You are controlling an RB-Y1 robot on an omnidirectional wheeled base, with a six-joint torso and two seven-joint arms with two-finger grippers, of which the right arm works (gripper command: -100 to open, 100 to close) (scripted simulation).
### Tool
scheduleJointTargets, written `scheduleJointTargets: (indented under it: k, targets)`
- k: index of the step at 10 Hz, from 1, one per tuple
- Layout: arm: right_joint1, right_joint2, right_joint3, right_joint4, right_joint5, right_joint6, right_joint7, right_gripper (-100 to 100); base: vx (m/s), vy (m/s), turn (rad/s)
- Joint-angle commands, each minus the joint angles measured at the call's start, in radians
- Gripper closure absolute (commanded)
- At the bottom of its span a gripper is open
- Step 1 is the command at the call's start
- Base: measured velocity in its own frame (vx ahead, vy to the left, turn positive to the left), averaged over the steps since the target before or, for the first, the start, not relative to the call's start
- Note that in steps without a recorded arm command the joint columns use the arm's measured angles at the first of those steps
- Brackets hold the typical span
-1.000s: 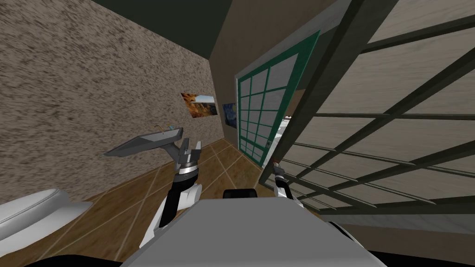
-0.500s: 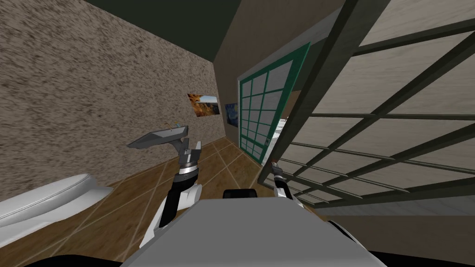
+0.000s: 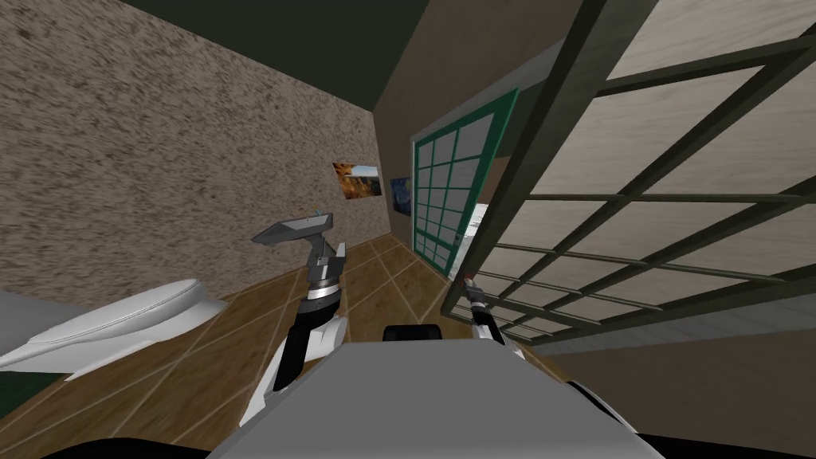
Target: Pull the door open
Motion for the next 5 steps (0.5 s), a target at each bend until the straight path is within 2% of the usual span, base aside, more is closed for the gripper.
scheduleJointTargets:
  k: [1, 2, 3, 5]
  targets:
    - [0.013, -0.013, 0.021, -0.015, 0.012, -0.003, -0.02, 100, -0.25, -0.003, 0.071]
    - [0.015, -0.017, 0.031, -0.018, 0.017, -0.005, -0.028, 100, -0.216, -0.002, 0.043]
    - [0.017, -0.015, 0.024, -0.021, 0.013, 0.002, -0.02, 100, -0.096, 0.001, 0.009]
    - [0.034, -0.033, 0.056, -0.028, 0.028, -0.014, -0.048, 100, -0.18, -0.026, 0.083]
